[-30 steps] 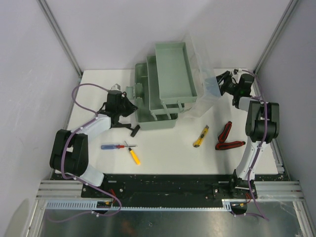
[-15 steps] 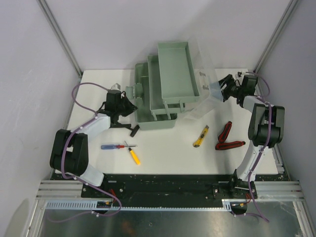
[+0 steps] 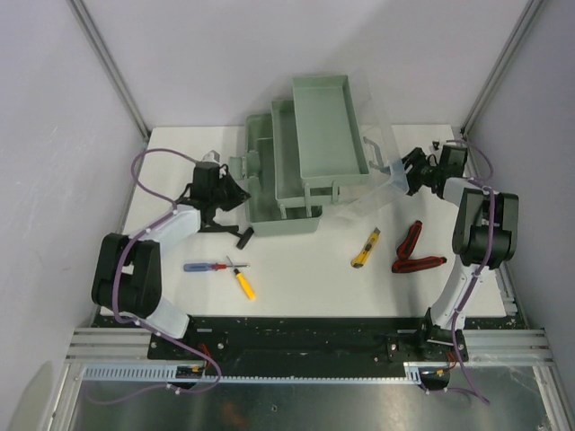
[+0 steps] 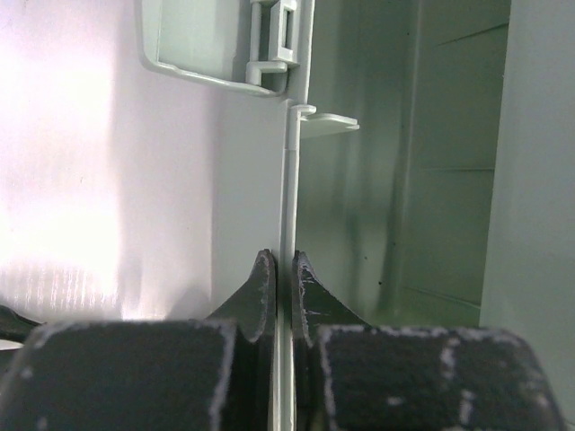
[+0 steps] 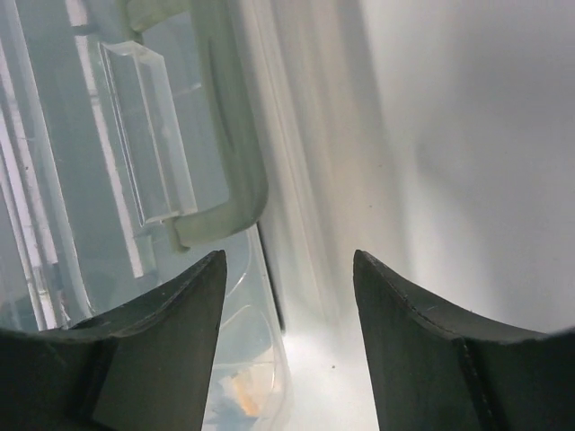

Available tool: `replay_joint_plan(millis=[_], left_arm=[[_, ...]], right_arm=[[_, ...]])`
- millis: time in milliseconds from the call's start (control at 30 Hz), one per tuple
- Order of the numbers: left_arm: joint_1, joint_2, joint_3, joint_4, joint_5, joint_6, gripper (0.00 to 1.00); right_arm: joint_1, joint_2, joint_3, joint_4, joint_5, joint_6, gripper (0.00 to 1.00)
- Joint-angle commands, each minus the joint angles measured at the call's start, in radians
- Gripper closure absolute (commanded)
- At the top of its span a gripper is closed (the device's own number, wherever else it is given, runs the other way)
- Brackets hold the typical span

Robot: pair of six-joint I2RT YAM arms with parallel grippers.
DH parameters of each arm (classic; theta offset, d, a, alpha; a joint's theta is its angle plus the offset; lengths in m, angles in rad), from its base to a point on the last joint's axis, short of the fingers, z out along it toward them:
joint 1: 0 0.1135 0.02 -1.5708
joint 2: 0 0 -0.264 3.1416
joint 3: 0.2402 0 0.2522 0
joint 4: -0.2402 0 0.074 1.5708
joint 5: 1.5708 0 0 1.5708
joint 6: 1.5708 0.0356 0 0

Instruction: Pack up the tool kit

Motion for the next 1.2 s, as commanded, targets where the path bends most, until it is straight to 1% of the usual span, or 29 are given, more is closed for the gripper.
replay_joint_plan(millis=[0, 133, 333, 467, 667, 867, 1000, 1167], left_arm=[[0.015, 0.062, 0.019, -0.041, 0.018, 0.017, 1.00], [0.015, 0.083, 0.026, -0.040, 0.049, 0.019, 0.97], [0.015, 0.105, 0.032, -0.037, 0.067, 0.021, 0.94], [0.014, 0.109, 0.039, -0.037, 0.071, 0.022, 0.93], [0.015, 0.127, 0.046, -0.037, 0.080, 0.024, 0.94], [0.011, 0.130, 0.038, -0.029, 0.086, 0.018, 0.94], [0.010, 0.131, 0.040, -0.026, 0.093, 0.016, 0.94], [0.008, 0.138, 0.037, -0.026, 0.098, 0.015, 0.94]], right_arm=[[-0.008, -0.006, -0.005, -0.045, 0.034, -0.070, 0.37], [-0.011, 0.003, -0.005, -0.127, 0.094, -0.137, 0.38], [0.004, 0.018, -0.007, -0.151, 0.119, -0.170, 0.39], [0.008, 0.021, -0.006, -0.202, 0.192, -0.201, 0.39], [0.009, 0.022, -0.006, -0.243, 0.278, -0.242, 0.39], [0.022, 0.028, -0.007, -0.265, 0.288, -0.262, 0.40], [0.024, 0.035, -0.007, -0.310, 0.356, -0.272, 0.41], [0.022, 0.017, -0.030, -0.325, 0.423, -0.347, 0.42]])
